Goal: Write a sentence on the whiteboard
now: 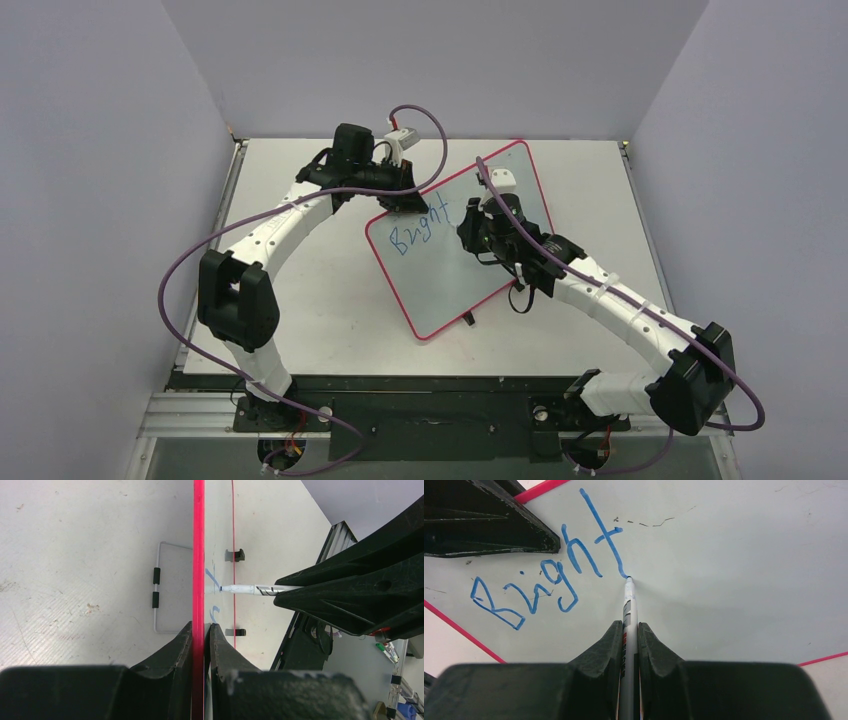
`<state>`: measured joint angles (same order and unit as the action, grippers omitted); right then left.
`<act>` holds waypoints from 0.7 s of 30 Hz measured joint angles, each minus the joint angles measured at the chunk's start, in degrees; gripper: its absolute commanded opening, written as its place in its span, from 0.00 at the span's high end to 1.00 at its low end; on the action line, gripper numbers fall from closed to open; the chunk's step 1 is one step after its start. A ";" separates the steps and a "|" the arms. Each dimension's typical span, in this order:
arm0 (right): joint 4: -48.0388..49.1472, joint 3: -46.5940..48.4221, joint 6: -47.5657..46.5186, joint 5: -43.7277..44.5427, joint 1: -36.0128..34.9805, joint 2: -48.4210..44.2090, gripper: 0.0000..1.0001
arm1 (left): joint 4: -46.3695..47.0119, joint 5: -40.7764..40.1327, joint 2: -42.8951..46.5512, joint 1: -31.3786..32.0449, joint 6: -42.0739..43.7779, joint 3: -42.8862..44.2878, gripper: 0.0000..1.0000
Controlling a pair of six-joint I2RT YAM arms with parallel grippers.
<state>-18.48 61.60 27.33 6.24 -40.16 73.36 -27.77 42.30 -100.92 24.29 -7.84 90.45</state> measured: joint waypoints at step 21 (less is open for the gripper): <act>-4.79 7.72 -2.86 3.89 0.44 1.86 1.00 | 0.11 0.22 0.11 0.11 0.09 0.00 1.00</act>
<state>-23.27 69.32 24.47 10.13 -39.72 75.22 -27.66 42.52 -100.82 24.40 -7.75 90.45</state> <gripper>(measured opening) 0.098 0.087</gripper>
